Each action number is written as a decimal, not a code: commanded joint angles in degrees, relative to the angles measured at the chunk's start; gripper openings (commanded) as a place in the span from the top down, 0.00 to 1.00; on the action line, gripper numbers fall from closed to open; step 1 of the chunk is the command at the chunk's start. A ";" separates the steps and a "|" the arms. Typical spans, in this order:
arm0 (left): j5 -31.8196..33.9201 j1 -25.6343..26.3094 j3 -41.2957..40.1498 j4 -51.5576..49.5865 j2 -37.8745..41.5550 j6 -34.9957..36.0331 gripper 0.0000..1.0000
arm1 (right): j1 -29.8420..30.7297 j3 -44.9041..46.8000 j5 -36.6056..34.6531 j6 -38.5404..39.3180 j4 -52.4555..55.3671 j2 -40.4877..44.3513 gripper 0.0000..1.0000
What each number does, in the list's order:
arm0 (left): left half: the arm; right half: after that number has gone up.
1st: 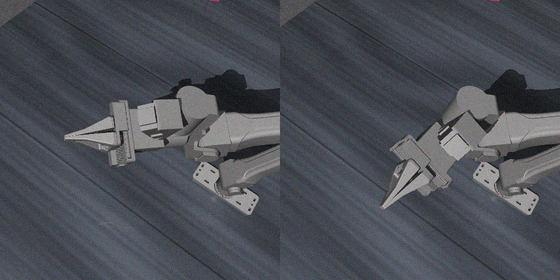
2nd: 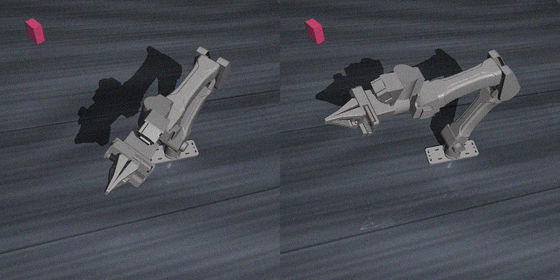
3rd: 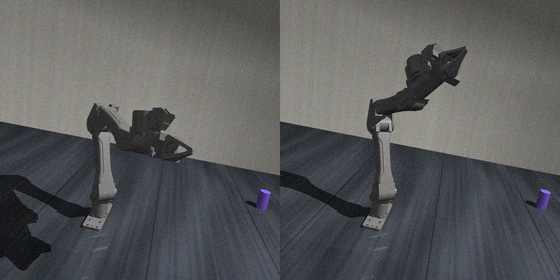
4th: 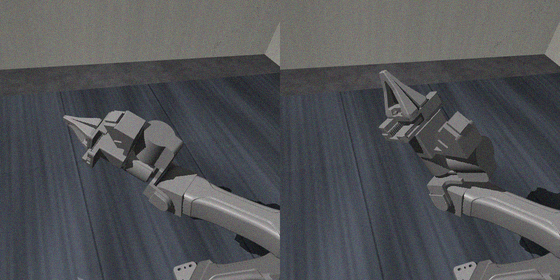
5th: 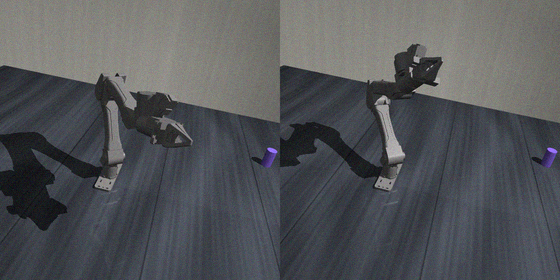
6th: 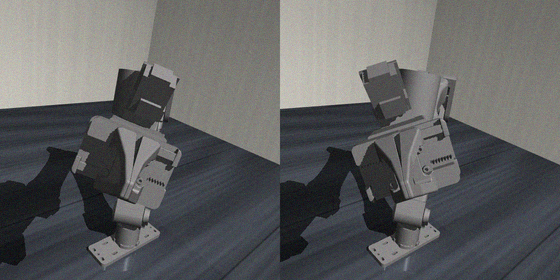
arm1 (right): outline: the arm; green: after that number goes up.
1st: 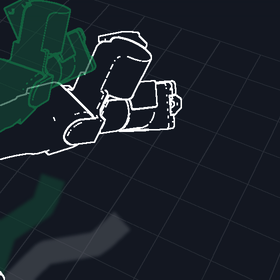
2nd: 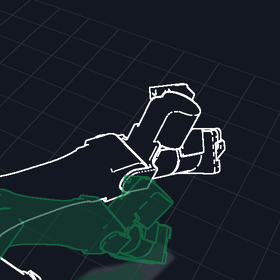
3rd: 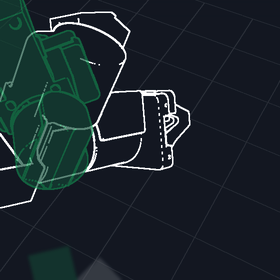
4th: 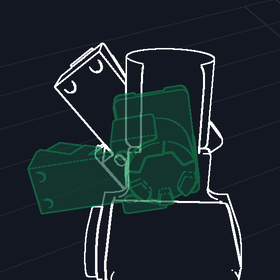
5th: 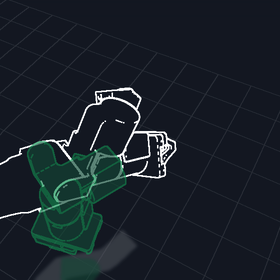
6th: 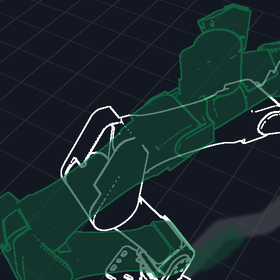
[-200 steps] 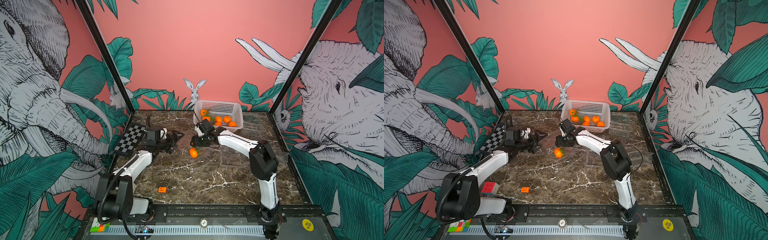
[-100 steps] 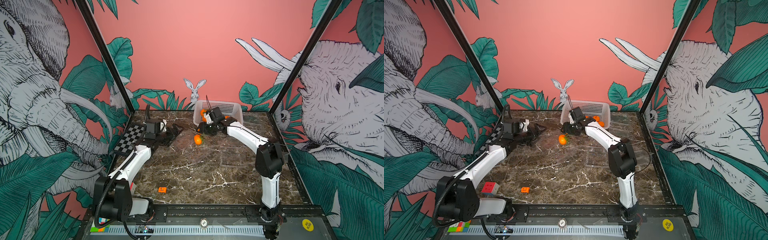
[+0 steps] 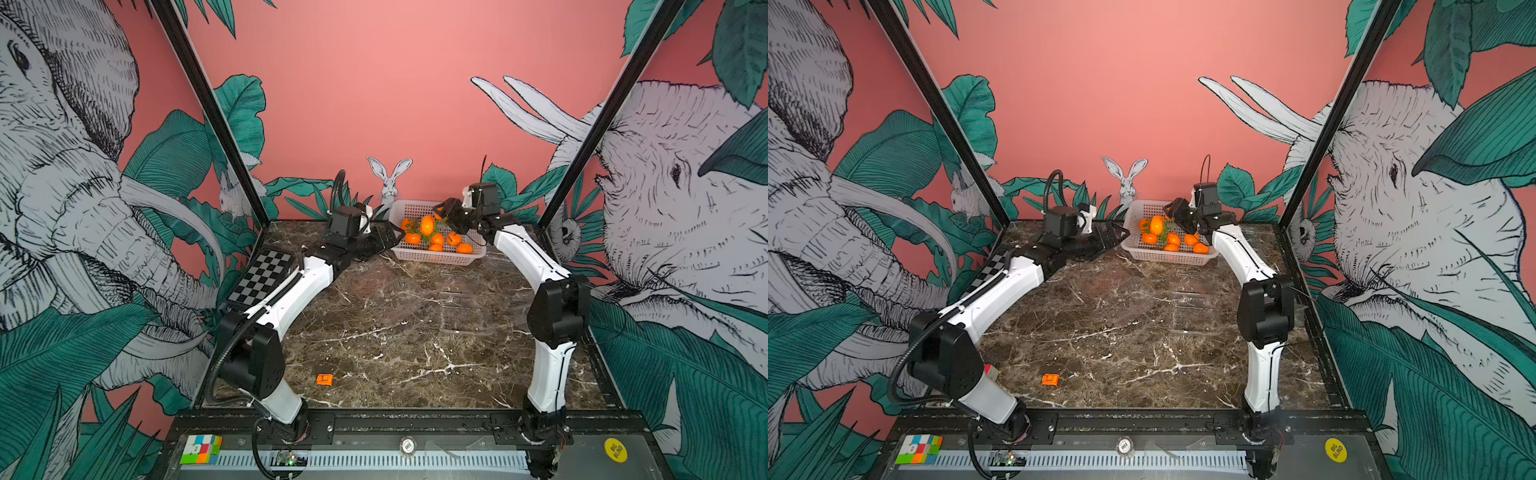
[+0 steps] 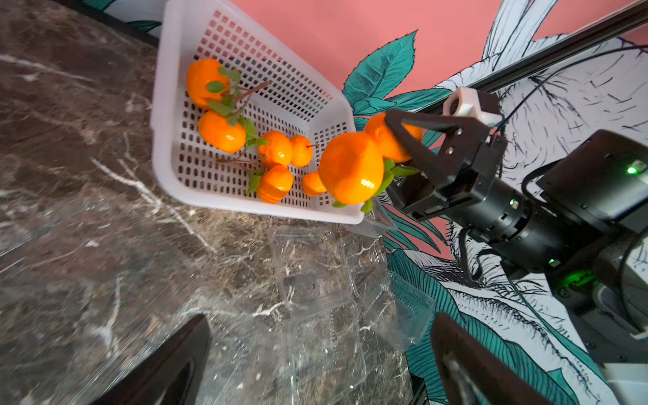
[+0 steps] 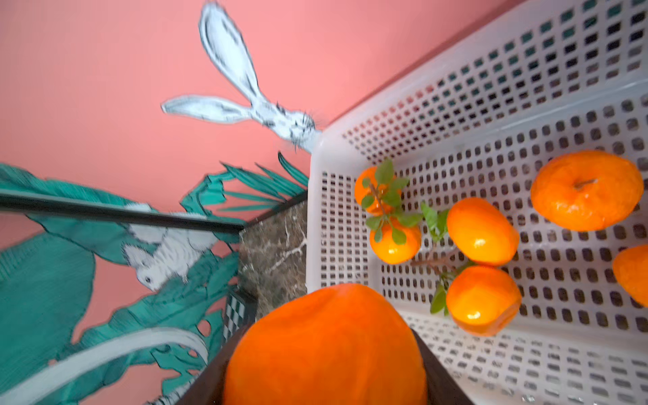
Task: Take oranges out of containers
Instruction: Place the orange in the basket.
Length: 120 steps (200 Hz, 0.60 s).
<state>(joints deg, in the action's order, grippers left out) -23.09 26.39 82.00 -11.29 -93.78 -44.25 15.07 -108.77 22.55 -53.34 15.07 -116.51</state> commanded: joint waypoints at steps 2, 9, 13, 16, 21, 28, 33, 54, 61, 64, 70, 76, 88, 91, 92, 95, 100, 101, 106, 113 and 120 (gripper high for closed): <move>1.85 1.61 5.66 -1.02 -3.80 2.50 0.01 | -1.96 -2.97 0.23 -5.53 -6.98 -3.92 0.46; 1.68 1.93 7.23 -0.91 -5.52 2.42 0.01 | -2.62 -3.88 -0.20 -6.31 -7.37 -5.03 0.46; 1.60 2.12 8.11 -0.86 -6.38 2.27 0.01 | -2.95 -4.21 -0.31 -6.78 -7.85 -5.66 0.45; 1.54 2.24 8.70 -0.78 -7.02 2.25 0.01 | -3.22 -4.42 -0.42 -7.14 -8.43 -6.14 0.45; 1.27 2.47 9.79 -0.63 -8.10 2.18 0.01 | -3.52 -4.67 -0.57 -7.64 -9.50 -6.89 0.46; 1.16 2.76 11.10 -0.53 -9.41 2.15 0.01 | -3.98 -5.16 -1.03 -8.11 -10.49 -7.90 0.45; 1.04 2.96 11.95 -0.56 -10.44 2.08 0.01 | -4.20 -5.60 -1.47 -8.37 -10.98 -8.61 0.45; 0.66 3.48 15.31 -0.40 -13.95 2.10 0.01 | -4.81 -6.19 -2.10 -10.68 -16.12 -11.86 0.45; 0.47 3.53 16.17 -0.44 -14.99 1.99 0.01 | -4.95 -6.90 -2.69 -10.73 -16.64 -12.94 0.45; 0.36 3.56 16.60 -0.38 -15.43 1.85 0.01 | -5.01 -7.22 -2.95 -10.77 -16.80 -13.39 0.45; 0.00 3.53 17.23 -0.31 -16.40 1.80 0.01 | -5.11 -7.97 -3.41 -10.58 -16.79 -14.44 0.45; -0.26 3.53 17.87 -0.31 -17.17 1.64 0.01 | -5.11 -9.02 -4.07 -10.24 -16.42 -15.48 0.45; -0.61 3.70 18.94 -0.31 -18.54 1.55 0.01 | -5.28 -10.95 -5.17 -9.69 -15.61 -17.47 0.45; -0.70 3.67 19.17 -0.27 -18.79 1.54 0.01 | -5.23 -11.23 -5.42 -9.56 -15.72 -18.02 0.45; -0.71 3.67 19.26 -0.29 -18.89 1.54 0.01 | -5.27 -11.39 -5.46 -9.53 -15.75 -18.17 0.45; -0.79 3.67 19.43 -0.31 -19.12 1.53 0.01 | -5.31 -11.80 -5.60 -9.50 -15.92 -18.75 0.45; -0.84 3.63 19.66 -0.31 -19.56 1.54 0.01 | -5.31 -12.29 -5.85 -9.50 -16.03 -19.63 0.45; -0.87 3.65 19.68 -0.31 -19.67 1.54 0.01 | -5.31 -12.49 -5.89 -9.50 -16.03 -19.81 0.45; -0.90 3.66 19.93 -0.31 -20.06 1.62 0.01 | -5.34 -13.23 -6.06 -9.50 -16.09 -20.72 0.44; -0.99 3.67 20.16 -0.31 -20.59 1.62 0.01 | -5.38 -14.16 -6.19 -9.50 -16.54 -21.92 0.44; -1.16 3.66 20.37 -0.31 -21.14 1.79 0.01 | -5.33 -15.10 -6.27 -9.66 -17.09 -23.16 0.44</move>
<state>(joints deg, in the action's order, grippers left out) -23.29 29.65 100.36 -11.29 -114.52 -42.87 9.96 -120.11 18.24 -62.67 2.59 -137.29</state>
